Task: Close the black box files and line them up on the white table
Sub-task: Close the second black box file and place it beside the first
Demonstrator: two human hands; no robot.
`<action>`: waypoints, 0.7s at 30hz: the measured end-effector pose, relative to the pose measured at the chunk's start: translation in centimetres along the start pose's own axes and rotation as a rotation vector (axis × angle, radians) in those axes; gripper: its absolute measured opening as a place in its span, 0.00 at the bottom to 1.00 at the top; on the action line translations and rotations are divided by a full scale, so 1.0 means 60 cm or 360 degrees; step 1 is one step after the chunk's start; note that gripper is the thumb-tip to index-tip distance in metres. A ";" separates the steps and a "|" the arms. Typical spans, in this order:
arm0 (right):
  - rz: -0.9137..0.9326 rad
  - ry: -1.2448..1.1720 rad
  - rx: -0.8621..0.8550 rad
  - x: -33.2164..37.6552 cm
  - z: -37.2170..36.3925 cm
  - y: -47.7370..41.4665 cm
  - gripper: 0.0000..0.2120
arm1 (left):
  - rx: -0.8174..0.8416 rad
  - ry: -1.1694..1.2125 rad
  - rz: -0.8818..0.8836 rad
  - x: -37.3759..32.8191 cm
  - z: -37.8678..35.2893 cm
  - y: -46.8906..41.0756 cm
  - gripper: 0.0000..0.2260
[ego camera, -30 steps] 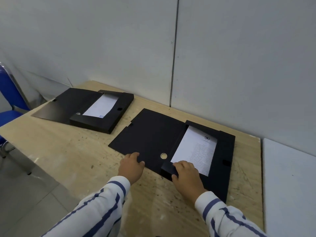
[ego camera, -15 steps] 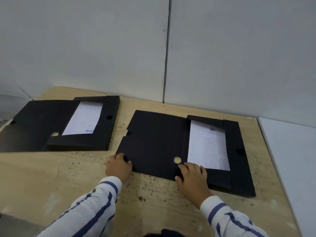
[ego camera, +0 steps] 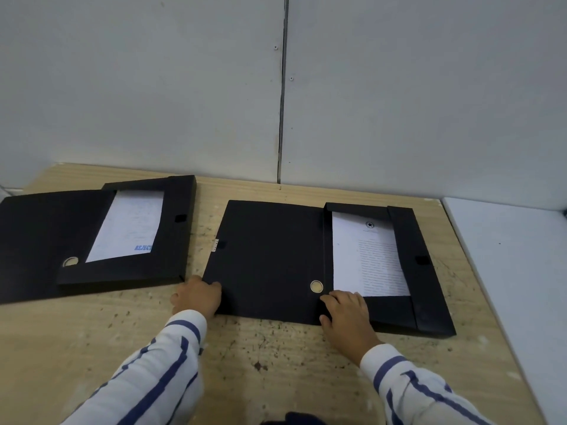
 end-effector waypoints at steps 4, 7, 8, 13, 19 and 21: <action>0.0003 -0.0033 -0.0011 0.000 0.000 -0.001 0.20 | 0.0011 0.0392 -0.0071 -0.014 0.035 -0.006 0.11; 0.0006 -0.0028 -0.0022 -0.001 0.000 -0.002 0.21 | -0.0021 0.0735 -0.0160 -0.040 0.078 0.001 0.11; 0.0007 -0.0027 -0.0018 -0.001 0.001 -0.001 0.21 | -0.0013 0.0856 -0.0194 -0.051 0.093 0.009 0.10; 0.0013 -0.0111 0.0001 -0.002 0.009 -0.001 0.21 | 0.0617 0.1524 -0.0239 -0.123 0.118 0.096 0.12; -0.0004 -0.0460 -0.0171 -0.018 0.039 0.003 0.22 | 0.0779 0.1588 -0.0691 -0.190 0.042 0.169 0.09; -0.0037 -0.0521 -0.0229 -0.039 0.049 0.009 0.22 | 0.0850 0.1465 -0.0833 -0.206 -0.001 0.189 0.09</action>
Point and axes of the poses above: each hand's wrist, its own y-axis away from the middle knuckle, its own z-axis out of the back of the hand, x = y × z, the point moved 3 cm from there along -y, towards the middle knuckle, and after that the axes turned 3 degrees about y, right-handed, at the moved point
